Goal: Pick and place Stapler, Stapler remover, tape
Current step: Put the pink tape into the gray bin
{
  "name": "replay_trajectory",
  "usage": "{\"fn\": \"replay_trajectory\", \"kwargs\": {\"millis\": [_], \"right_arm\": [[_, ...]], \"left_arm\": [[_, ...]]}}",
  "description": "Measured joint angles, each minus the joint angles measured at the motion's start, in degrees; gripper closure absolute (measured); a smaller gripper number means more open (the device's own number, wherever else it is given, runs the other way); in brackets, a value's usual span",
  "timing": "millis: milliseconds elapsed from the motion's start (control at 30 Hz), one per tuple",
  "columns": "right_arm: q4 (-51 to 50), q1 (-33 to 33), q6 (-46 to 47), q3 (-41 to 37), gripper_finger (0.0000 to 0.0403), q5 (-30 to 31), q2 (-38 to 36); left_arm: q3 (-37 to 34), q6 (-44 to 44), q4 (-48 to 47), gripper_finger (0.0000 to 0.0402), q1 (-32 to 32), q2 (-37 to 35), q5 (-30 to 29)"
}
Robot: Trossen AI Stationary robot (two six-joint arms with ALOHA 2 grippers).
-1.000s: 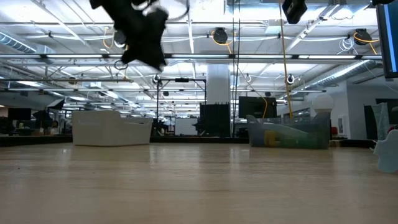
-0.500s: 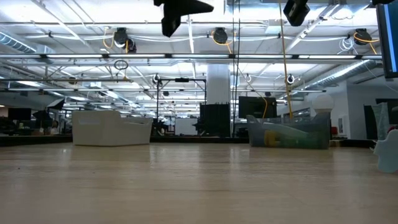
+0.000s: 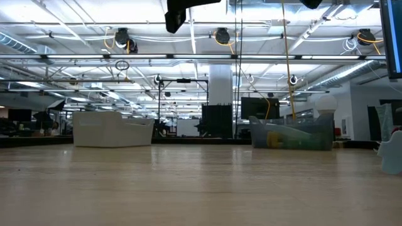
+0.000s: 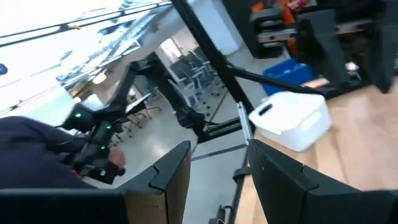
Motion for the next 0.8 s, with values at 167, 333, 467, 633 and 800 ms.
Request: {"fn": "replay_trajectory", "kwargs": {"millis": [167,333,467,633,800], "right_arm": [[-6.7,3.7,-3.2,1.6,0.0248,4.9,0.0],[-32.5,8.2,-3.9,11.1,0.0248,11.0,1.3],[-49.6,11.2,-2.8,20.0,0.0248,13.6,5.5],[-63.7,14.7,0.2,26.3,0.0248,9.1,13.3],[-68.3,18.1,0.7,26.0,0.0248,0.2,20.5]], "left_arm": [[0.0,-0.8,-0.5,0.0286,-0.2,0.0,-0.1],[0.0,-0.8,-0.5,0.0286,-0.8,0.0,-0.1],[0.0,-0.8,-1.2,0.0286,-1.1,0.0,-0.2],[0.0,-0.1,-1.6,0.0286,-1.1,0.0,-1.6],[0.0,1.2,-1.6,0.0286,-1.1,0.0,-1.8]]}}
